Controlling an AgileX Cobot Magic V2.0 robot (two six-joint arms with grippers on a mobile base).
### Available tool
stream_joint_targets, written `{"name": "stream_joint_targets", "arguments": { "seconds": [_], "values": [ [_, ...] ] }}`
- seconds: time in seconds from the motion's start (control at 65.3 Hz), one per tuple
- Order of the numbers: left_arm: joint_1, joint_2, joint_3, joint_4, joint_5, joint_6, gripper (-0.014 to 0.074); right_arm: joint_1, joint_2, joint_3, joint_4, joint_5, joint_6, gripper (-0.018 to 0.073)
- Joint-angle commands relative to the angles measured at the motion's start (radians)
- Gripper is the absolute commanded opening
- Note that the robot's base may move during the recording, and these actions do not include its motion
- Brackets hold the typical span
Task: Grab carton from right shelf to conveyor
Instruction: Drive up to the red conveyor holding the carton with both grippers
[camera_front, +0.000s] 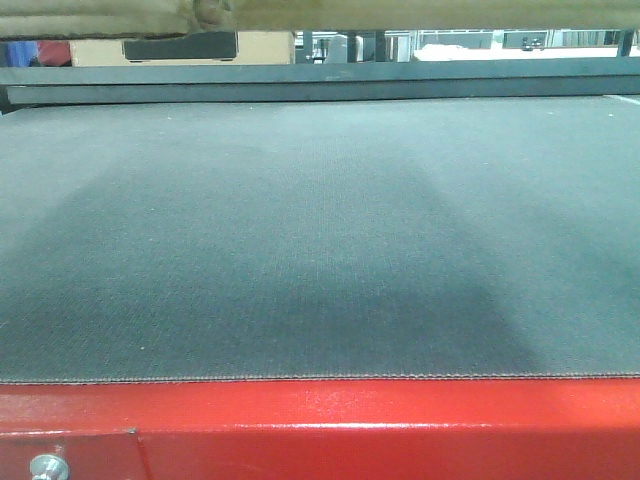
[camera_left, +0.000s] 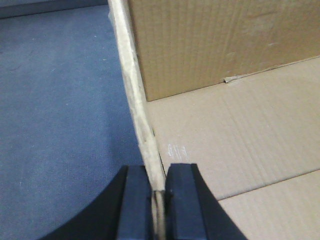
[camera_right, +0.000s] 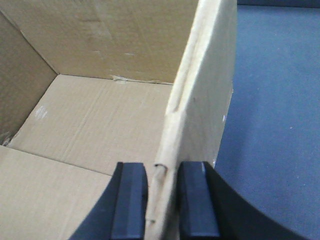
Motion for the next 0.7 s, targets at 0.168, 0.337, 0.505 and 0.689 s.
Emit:
{"name": "stream_joint_targets", "arguments": {
  "seconds": [0.168,0.337,0.505,0.689],
  "values": [
    [0.006,-0.006,0.000,0.118,-0.010,0.010,-0.0010,0.000,-0.022,-0.009,0.010,-0.025,-0.017,-0.0069],
    [0.006,-0.006,0.000,0.118,-0.010,0.010,-0.0010,0.000,-0.022,-0.009,0.010,-0.025,-0.017,-0.0069],
    [0.006,-0.006,0.000,0.115,-0.029,0.010,-0.0010,0.000,-0.022,-0.009,0.011,-0.025,-0.017,-0.0069],
    [0.010,0.000,0.002,0.099,-0.092,0.008,-0.0010,0.000,-0.020,-0.009,0.005,-0.063,-0.017,-0.0069]
  ]
}}
